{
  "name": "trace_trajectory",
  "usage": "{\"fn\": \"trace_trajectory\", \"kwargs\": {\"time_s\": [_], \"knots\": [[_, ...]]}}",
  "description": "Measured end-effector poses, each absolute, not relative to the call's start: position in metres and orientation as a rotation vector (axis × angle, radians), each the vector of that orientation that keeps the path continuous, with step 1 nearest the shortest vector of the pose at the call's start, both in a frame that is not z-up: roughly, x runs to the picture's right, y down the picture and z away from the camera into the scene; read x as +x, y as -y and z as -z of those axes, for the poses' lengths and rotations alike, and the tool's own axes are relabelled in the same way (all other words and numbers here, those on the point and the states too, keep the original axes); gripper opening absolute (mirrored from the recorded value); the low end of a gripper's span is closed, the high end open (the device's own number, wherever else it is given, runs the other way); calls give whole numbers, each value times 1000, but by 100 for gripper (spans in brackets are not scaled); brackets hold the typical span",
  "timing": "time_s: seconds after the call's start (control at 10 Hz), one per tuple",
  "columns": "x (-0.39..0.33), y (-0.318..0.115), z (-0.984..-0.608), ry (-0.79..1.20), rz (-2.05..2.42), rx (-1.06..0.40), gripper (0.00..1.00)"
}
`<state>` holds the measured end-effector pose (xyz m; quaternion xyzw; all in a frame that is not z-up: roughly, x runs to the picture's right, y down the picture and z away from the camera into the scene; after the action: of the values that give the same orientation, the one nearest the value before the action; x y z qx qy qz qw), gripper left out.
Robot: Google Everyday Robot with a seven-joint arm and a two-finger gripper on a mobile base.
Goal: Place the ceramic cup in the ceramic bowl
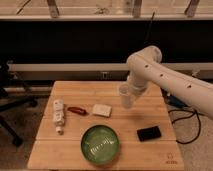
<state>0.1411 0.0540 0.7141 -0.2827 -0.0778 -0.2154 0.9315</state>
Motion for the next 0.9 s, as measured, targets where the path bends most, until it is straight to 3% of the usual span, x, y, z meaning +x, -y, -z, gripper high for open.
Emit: {"fn": "trace_trajectory", "kwargs": {"time_s": [0.9], "knots": [[102, -84, -673, 169, 513, -588, 0]]}}
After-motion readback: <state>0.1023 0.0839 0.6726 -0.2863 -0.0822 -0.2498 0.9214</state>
